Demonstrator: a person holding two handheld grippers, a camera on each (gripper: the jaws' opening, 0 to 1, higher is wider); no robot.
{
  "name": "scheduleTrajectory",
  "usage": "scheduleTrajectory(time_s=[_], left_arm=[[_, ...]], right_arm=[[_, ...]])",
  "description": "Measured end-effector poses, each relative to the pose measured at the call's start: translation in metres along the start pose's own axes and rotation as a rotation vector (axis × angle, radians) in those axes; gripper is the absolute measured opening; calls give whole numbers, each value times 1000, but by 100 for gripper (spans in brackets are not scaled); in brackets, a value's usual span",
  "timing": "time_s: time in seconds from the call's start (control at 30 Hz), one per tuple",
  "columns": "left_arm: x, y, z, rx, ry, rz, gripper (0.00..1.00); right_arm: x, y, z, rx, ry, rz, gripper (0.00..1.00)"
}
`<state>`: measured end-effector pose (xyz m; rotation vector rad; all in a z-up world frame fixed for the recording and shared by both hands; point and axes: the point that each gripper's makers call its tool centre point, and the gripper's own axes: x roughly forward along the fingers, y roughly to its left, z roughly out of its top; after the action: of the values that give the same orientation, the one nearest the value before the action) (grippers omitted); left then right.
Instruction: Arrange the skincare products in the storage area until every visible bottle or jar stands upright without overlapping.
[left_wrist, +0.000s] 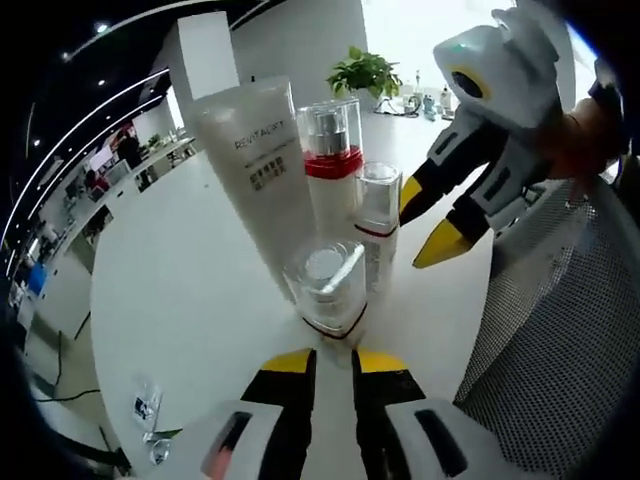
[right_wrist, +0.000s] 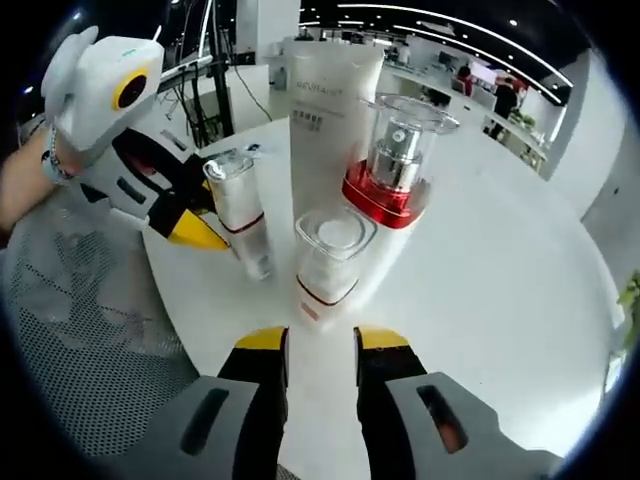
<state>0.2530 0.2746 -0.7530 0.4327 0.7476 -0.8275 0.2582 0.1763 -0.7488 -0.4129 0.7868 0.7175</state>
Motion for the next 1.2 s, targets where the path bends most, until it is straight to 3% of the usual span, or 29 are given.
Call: scheduleTrajectory(time_s=[0.2,0.4,0.5,0.7,0.87,1.2], left_arm=[[6,2,9,12,-26,33,14],[11,-2,20,-30,-74,-2,14],[14,-4,21,-25,-75,-10,14],[21,-7,15,-31,-44,-26,14],[30,-5,-3,-16,39,-12,14],[33,-8,-1,-41,30,-20,14]], right_arm=[[0,0,4,0,-17,-2,24],[-2,-4,11,10,-35,-23,22],[0,1,10,40,-12,9,21],[2,7,10,28,12,22,22],[7,11,4,21,21,36,21],[8,5,5,21,8,27,22]])
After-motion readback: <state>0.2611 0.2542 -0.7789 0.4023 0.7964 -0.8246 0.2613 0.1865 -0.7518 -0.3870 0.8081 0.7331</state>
